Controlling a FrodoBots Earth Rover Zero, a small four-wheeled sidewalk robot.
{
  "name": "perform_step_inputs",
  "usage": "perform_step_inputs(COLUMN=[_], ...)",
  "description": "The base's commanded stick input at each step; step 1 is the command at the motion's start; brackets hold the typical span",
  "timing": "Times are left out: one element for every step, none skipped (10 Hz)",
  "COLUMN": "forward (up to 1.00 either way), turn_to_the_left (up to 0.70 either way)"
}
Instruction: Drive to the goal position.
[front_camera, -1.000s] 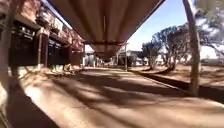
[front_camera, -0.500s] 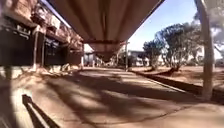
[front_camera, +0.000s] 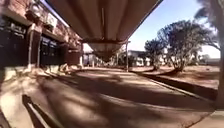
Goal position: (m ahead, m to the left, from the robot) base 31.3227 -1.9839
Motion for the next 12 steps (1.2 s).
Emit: perform_step_inputs(forward=[0.85, 0.85, 0.85, 0.85, 0.85, 0.85, 0.85, 0.85, 0.85, 0.85, 0.85, 0.85], turn_to_the_left=[0.00, 0.00, 0.00, 0.00, 0.00, 0.00, 0.00, 0.00, 0.00, 0.00, 0.00, 0.00])
